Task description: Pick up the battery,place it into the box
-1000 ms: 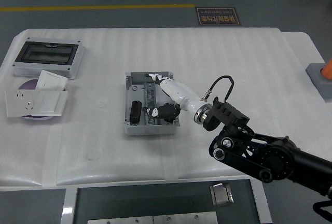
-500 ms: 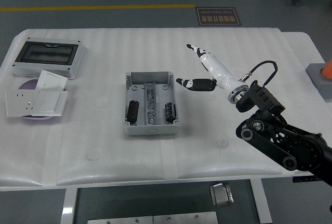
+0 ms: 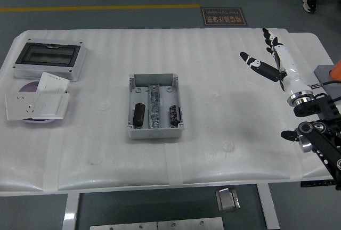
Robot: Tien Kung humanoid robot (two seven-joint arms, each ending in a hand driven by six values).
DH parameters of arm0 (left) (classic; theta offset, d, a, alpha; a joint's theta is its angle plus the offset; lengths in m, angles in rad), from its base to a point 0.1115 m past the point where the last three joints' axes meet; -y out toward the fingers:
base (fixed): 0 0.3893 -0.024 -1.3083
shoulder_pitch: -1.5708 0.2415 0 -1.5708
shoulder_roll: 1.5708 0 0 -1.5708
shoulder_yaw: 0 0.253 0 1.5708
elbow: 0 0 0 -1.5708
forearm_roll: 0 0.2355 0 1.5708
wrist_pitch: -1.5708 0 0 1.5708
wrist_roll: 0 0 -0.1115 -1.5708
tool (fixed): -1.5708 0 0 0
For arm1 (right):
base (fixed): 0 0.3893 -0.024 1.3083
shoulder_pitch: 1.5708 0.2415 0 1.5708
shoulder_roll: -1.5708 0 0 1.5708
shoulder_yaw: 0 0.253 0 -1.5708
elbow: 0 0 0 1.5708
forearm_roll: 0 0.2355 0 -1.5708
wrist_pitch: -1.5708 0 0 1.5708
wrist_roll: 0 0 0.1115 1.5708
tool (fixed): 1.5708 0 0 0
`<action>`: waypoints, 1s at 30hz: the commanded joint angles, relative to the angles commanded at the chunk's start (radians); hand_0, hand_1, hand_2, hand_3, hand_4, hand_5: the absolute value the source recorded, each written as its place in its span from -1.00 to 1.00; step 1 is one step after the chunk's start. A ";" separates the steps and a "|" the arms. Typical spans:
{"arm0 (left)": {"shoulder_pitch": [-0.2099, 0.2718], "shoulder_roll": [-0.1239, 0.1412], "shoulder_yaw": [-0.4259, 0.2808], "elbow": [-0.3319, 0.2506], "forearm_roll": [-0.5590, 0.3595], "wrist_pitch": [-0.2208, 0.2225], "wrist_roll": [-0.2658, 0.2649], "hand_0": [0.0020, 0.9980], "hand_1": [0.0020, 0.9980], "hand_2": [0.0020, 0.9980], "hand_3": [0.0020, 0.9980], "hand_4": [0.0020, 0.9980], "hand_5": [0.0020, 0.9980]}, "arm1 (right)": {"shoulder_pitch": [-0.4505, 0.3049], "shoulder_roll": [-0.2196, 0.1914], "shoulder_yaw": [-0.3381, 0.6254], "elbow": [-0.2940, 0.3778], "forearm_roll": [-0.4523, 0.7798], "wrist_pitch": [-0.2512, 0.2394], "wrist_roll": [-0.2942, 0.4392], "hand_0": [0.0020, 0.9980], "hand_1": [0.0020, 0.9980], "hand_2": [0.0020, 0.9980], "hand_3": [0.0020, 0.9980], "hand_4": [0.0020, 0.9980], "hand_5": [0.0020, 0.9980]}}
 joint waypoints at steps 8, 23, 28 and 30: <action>0.002 -0.002 0.022 0.000 -0.037 0.006 -0.003 0.18 0.31 0.05 0.13 0.18 -0.90 | -0.035 -0.008 0.125 0.012 0.146 -0.015 0.029 0.88 0.80 0.87 1.00 0.75 -0.12; -0.028 -0.004 0.038 0.002 -0.047 0.003 -0.004 0.18 0.31 0.05 0.13 0.18 -0.90 | -0.079 0.002 0.238 0.048 0.148 -0.030 0.041 0.80 0.73 0.78 1.00 0.75 -0.10; -0.026 -0.003 0.051 0.003 -0.065 0.006 -0.007 0.18 0.31 0.05 0.13 0.18 -0.90 | -0.091 0.001 0.262 0.057 0.144 -0.029 0.045 0.80 0.73 0.78 1.00 0.75 -0.10; -0.026 0.000 0.050 0.003 -0.067 0.008 -0.007 0.18 0.30 0.05 0.13 0.18 -0.90 | -0.096 0.001 0.266 0.055 0.149 -0.028 0.047 0.80 0.72 0.78 1.00 0.74 -0.09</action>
